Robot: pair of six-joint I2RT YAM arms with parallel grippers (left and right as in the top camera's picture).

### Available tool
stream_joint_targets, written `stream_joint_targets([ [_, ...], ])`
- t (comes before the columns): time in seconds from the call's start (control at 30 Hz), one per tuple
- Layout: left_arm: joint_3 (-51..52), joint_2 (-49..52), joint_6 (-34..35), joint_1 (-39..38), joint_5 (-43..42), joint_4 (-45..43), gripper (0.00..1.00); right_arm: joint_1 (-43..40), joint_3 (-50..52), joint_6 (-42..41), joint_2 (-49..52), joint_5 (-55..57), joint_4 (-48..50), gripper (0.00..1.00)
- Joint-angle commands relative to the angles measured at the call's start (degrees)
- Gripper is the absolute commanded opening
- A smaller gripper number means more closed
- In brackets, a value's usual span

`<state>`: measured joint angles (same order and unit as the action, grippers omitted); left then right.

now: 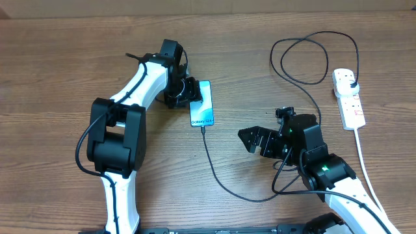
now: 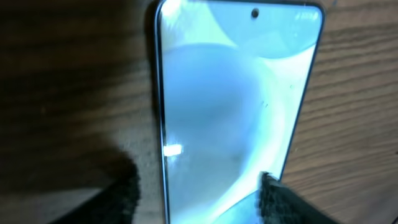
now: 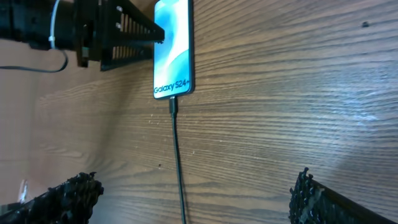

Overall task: Plug charger to phone and switch on socket
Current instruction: 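Move the right gripper over to the white power strip's switch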

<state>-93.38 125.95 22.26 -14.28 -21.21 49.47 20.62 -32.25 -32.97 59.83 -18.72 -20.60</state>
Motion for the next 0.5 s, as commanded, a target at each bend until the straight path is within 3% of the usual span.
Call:
stream_joint_targets([
  [0.0, -0.87, -0.83, -0.44, 0.17, 2.25, 1.27, 0.85, -0.42, -1.05, 0.50, -0.70, 4.11, 0.31, 1.00],
  [0.07, -0.98, -1.05, -0.44, 0.85, 2.10, 1.99, 0.99, -1.36, -1.66, 0.50, -0.68, 5.88, 0.26, 1.00],
  [0.2, -2.69, -2.71, -0.48, 2.67, 2.08, 4.94, 1.00, -7.96, -4.20, 0.79, -0.44, 7.28, -1.57, 1.00],
  [0.47, -7.39, -13.73, -6.60, 3.23, 2.12, 9.66, 1.00, -32.65, -15.85, 6.93, 6.84, 7.58, -7.30, 1.00],
])
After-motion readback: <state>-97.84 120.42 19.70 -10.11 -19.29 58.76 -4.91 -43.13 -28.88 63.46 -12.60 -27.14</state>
